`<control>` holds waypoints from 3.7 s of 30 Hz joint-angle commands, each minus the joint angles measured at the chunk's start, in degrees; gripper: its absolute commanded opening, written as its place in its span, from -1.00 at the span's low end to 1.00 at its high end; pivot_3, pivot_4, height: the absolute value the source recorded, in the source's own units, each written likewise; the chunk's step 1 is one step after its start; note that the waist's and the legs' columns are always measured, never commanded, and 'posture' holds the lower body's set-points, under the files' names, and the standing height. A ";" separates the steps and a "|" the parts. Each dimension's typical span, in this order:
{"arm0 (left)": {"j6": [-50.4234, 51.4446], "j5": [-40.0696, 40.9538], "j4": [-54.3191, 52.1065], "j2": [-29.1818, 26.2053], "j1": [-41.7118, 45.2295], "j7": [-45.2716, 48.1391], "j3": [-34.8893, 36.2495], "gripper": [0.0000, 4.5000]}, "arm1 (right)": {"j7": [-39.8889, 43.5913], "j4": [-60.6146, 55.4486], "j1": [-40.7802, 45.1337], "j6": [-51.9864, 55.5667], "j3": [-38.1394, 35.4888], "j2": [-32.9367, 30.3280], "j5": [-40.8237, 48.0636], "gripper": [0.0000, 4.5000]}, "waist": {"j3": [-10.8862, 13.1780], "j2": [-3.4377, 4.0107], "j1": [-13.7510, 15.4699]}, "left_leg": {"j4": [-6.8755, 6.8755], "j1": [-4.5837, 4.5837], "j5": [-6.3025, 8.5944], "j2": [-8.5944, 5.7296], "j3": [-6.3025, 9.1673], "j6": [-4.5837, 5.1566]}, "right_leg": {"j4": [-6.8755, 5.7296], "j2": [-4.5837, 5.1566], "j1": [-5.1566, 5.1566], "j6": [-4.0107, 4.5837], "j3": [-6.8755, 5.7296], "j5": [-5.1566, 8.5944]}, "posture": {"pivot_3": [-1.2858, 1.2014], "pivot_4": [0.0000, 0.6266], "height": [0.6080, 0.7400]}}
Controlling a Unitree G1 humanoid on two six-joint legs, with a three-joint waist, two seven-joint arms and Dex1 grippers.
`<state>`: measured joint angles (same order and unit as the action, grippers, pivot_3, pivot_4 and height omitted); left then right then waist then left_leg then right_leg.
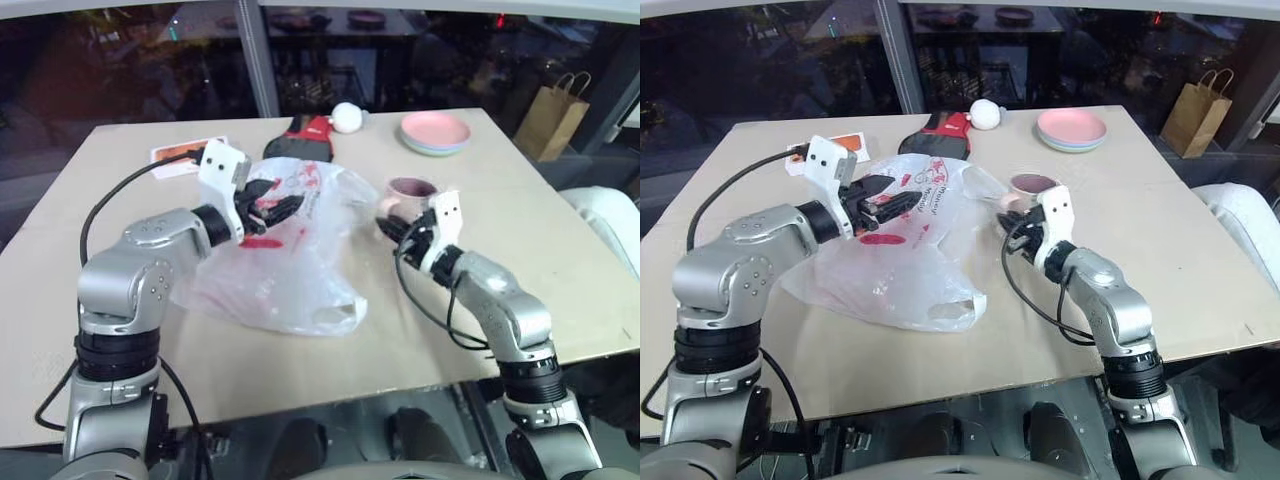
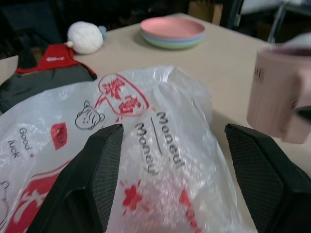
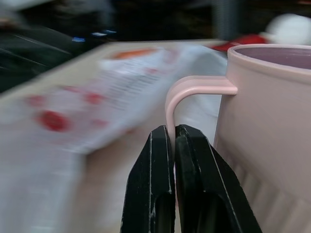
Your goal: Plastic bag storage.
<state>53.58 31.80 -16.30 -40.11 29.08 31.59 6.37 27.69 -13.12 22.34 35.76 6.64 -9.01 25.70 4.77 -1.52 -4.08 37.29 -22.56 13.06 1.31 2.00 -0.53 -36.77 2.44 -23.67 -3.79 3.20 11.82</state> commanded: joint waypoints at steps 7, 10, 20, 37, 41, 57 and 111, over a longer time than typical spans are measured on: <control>2.27 -1.55 -3.18 1.07 2.08 -0.46 -4.66 0.52 | 7.17 2.54 2.38 3.77 4.11 2.39 5.45 -0.96 | -0.03 -0.01 0.22 | 0.02 -0.01 0.00 -0.01 0.01 0.00 | -0.01 0.00 0.01 0.00 0.00 0.00 | 0.03 -1.00 1.00; 3.21 0.55 -0.73 3.09 3.61 -2.16 0.20 0.52 | 8.78 9.09 5.24 4.12 2.96 6.69 8.06 -0.96 | -0.02 -0.01 -0.10 | 0.02 0.04 0.00 0.04 0.01 0.00 | -0.03 -0.07 0.00 0.02 0.01 -0.01 | 0.03 -1.00 1.00; 2.22 -1.38 7.15 4.37 6.62 -11.04 12.16 0.52 | 13.77 18.63 11.56 13.92 -0.05 19.12 20.15 -0.96 | -0.14 -0.16 0.14 | 0.02 -0.02 0.01 0.16 0.12 -0.02 | -0.04 -0.25 -0.01 0.08 0.01 -0.05 | 0.03 -1.00 1.00; 5.50 1.66 1.41 6.02 5.78 -17.09 18.29 0.52 | 5.66 25.85 13.81 16.93 -4.27 16.33 18.23 -0.96 | 2.88 0.11 0.16 | -0.10 0.01 0.02 0.17 0.20 -0.01 | -0.04 -0.34 -0.06 0.18 0.09 0.00 | 0.03 -0.52 1.00; 6.13 2.28 0.45 5.91 5.56 -17.49 18.82 0.52 | 5.57 35.73 19.87 13.32 -7.01 22.45 18.66 -0.96 | 3.09 0.26 0.19 | -0.11 0.09 0.02 0.24 0.24 -0.01 | -0.07 -0.45 -0.06 -0.01 0.08 0.11 | 0.03 -0.52 1.00; 8.17 4.20 -8.16 6.06 -2.22 -19.98 23.22 0.52 | -1.82 45.03 24.97 7.55 -15.39 25.15 27.79 -0.96 | 3.58 0.37 0.19 | -0.22 0.06 0.02 0.26 0.21 -0.01 | 0.00 -0.45 -0.08 0.04 0.11 0.11 | 0.03 -0.52 1.00; 9.52 38.26 -20.02 -3.07 -27.79 3.40 28.61 0.52 | 1.30 -0.79 12.91 -3.26 7.50 -9.58 -8.32 0.67 | 4.95 -0.04 1.44 | -0.87 -0.38 0.03 0.35 -0.04 -0.04 | 0.40 -0.40 -0.69 0.33 0.19 0.28 | 0.03 -0.52 1.00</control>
<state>62.14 64.97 -33.51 -41.55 2.67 33.74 31.22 29.88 -12.42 34.27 35.75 14.46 -17.94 20.52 9.73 -1.55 -2.65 36.42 -22.94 13.09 1.66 1.95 -0.56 -36.35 2.06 -24.37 -3.33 3.39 12.17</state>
